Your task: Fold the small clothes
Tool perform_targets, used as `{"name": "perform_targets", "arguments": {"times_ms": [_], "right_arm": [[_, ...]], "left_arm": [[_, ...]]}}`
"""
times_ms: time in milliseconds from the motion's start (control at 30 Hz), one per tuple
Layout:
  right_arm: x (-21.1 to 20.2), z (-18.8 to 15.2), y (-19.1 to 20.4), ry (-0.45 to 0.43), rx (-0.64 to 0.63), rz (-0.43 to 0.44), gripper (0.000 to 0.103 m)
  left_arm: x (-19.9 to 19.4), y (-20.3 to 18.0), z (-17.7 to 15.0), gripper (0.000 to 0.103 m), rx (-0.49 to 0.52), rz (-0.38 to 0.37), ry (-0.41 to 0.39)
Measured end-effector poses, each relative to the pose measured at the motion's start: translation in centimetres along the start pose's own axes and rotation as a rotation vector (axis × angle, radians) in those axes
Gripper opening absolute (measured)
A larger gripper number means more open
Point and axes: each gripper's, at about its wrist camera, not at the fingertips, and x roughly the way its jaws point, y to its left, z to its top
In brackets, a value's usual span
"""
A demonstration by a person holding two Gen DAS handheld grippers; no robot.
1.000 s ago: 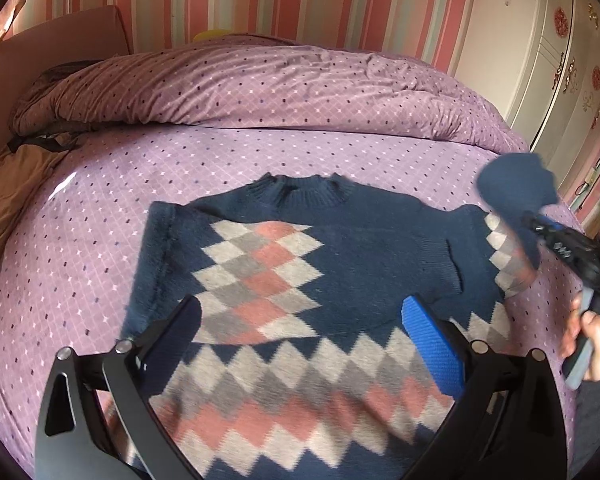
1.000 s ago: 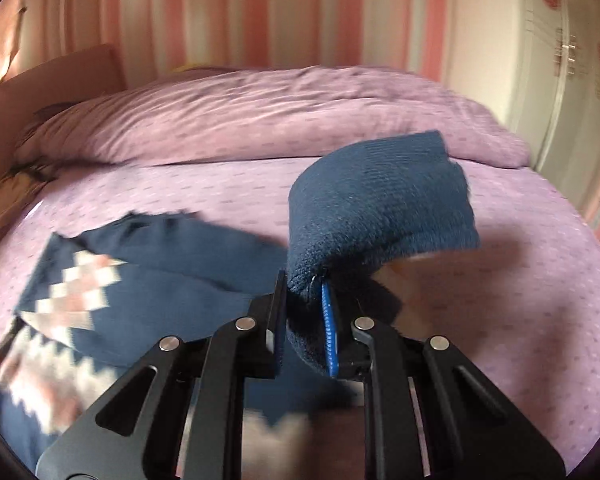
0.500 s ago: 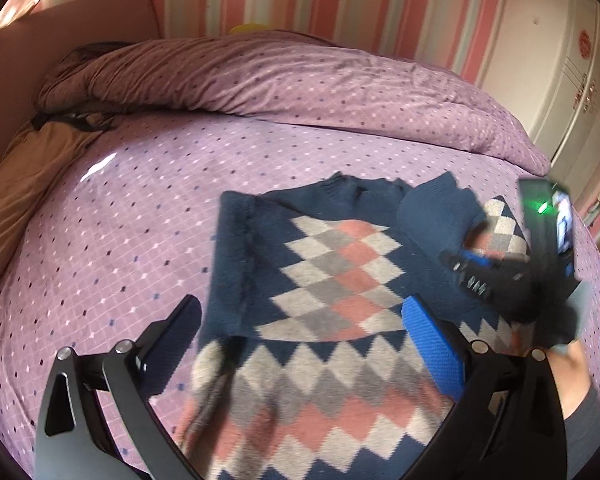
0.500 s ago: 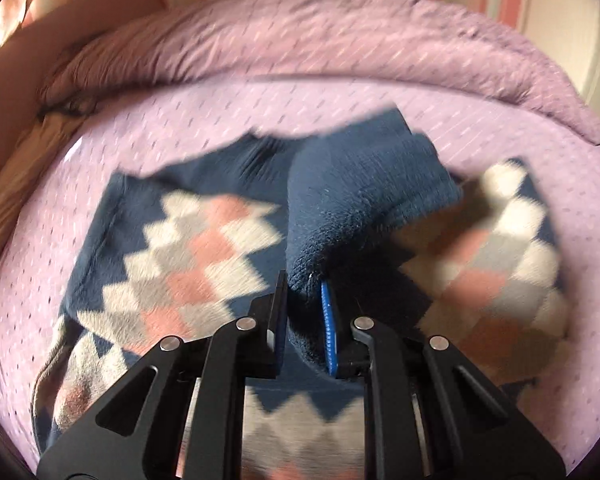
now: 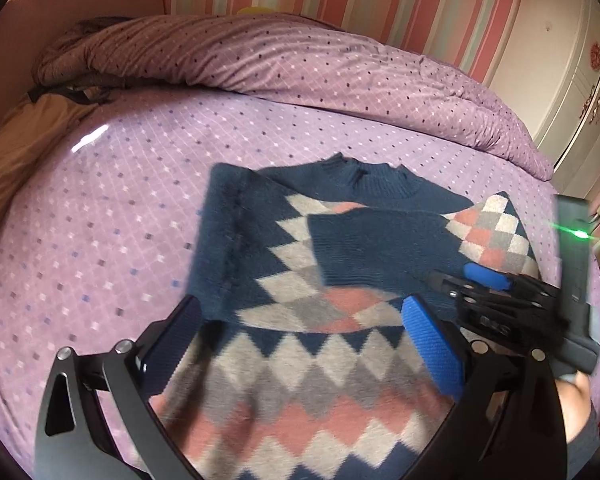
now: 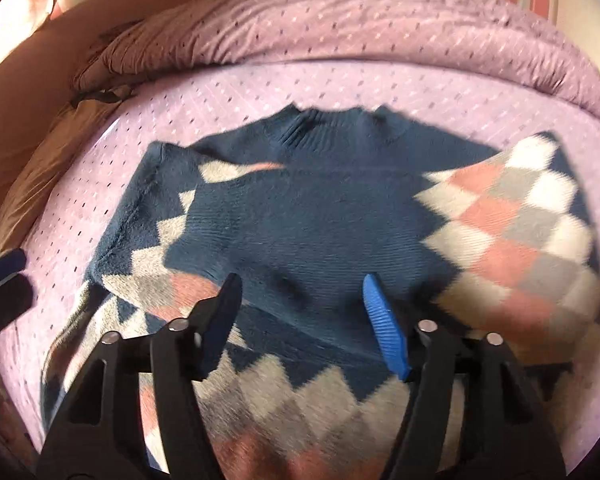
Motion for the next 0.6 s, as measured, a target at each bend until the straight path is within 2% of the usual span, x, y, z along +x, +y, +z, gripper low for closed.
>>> {"name": "perform_targets", "arguments": {"times_ms": [100,200,300,400,467,600], "right_arm": [[-2.3,-1.0,-1.6,-0.052,-0.010,-0.035,0.072],[-4.3,-2.1,-3.4,-0.075,-0.015,-0.066,0.075],[-5.5,-2.8,-4.8,-0.088,-0.009,-0.080,0.075],[-6.5,-3.3,-6.3,-0.100,-0.003,-0.098,0.075],[-6.6,-3.4,-6.8,-0.102,-0.003,-0.104,0.075],[-6.3,-3.8,-7.6,-0.097,-0.007,-0.125,0.075]], "left_arm": [[1.8,-0.9,-0.5,0.101,-0.072,-0.051,-0.009],[4.5,-1.3,-1.1,0.099,-0.174,-0.161,0.001],[6.5,-1.5,-1.2,0.087,-0.249,-0.250,-0.011],[8.5,-1.7,-1.0,0.082,-0.295,-0.267,-0.001],[9.5,-1.6,-0.9,0.073,-0.333,-0.283,0.008],[10.8,-0.8,-1.2,0.072,-0.419,-0.302,0.025]]}}
